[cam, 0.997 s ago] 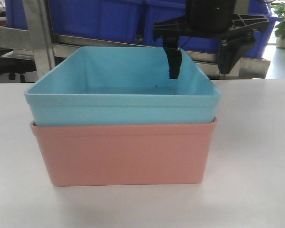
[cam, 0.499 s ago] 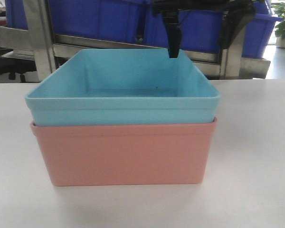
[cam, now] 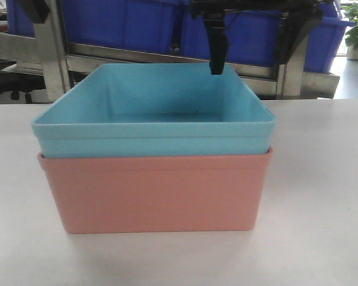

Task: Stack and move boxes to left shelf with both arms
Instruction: 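Lower both grippers onto the stacked bins' rims and close them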

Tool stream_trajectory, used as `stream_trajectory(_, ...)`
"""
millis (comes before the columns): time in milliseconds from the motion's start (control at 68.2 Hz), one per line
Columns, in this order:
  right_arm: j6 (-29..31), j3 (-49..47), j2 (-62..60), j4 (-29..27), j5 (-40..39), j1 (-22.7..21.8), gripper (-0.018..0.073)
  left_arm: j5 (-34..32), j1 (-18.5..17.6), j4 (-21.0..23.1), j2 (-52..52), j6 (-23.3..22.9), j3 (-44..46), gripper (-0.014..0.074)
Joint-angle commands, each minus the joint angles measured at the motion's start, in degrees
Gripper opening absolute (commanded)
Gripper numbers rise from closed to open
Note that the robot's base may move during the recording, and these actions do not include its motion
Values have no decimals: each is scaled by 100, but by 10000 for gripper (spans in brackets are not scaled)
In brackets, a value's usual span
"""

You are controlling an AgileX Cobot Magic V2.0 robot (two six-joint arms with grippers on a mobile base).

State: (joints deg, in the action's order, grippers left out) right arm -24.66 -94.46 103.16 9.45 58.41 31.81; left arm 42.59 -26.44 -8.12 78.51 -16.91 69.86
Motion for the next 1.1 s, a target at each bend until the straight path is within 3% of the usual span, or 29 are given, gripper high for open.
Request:
stream_trajectory(0, 349, -217, -346, -282, -149, -133, 605, -173, -43, 204, 357, -60, 580, 483)
stream_trajectory(161, 383, -217, -346, -338, -139, -370, 605, 4, -43, 248, 1029, -60, 1034, 483)
stream_trajectory(308, 383, -207, -346, -325, -341, -477, 605, 28, 14, 263, 1452, -330, 1221, 483)
stream_trajectory(1085, 615, -122, 765, -320, -738, -471, 604, -243, 77, 318, 2694, -516, 1246, 482)
